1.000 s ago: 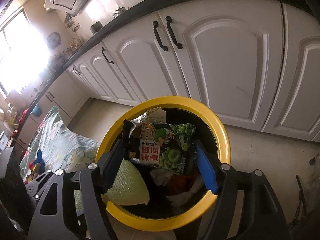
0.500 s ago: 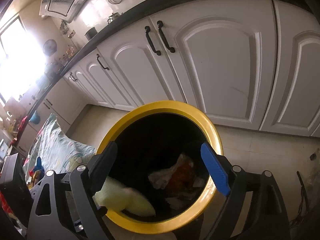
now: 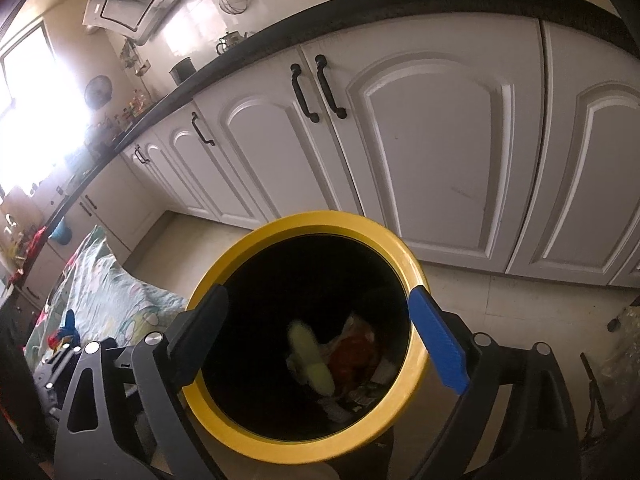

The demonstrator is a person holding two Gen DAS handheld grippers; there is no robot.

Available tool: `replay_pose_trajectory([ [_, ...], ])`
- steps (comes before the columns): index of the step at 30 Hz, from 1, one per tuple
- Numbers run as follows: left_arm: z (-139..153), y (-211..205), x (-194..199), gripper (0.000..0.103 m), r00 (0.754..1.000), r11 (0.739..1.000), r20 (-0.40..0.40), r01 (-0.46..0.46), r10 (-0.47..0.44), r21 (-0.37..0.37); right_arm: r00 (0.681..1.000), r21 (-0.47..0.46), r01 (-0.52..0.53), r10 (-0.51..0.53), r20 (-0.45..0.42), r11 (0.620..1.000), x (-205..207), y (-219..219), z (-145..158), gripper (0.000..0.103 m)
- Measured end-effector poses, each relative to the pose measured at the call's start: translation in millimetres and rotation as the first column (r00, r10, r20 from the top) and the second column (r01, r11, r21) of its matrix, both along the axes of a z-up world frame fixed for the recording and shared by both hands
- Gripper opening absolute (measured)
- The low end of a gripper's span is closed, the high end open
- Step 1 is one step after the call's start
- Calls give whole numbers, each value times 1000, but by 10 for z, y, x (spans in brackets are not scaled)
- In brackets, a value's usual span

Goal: Collect trash
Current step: 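Move both tools back over the bed toward the remaining wrappers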

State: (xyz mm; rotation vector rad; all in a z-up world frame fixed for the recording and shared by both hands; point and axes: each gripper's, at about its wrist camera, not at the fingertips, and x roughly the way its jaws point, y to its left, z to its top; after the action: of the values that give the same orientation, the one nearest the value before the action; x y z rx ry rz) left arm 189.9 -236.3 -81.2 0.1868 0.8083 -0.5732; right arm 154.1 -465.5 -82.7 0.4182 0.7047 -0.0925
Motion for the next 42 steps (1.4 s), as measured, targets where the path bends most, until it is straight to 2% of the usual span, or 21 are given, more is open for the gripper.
replay_pose_trajectory([
  [22,323,504,-93,92,987,988,75,-137,143,-75,992,-62,-109,112,57,992,-121,464,319,90],
  [32,484,828,-164,92,967,972,121,-211,223,-107,980,-94,-177,184,81,980,-171,783,461,90],
  [42,635,1209,-249,92,935,948,173,-292,310,-125,964,-110,-245,254,81,963,-204,1098,500,92],
])
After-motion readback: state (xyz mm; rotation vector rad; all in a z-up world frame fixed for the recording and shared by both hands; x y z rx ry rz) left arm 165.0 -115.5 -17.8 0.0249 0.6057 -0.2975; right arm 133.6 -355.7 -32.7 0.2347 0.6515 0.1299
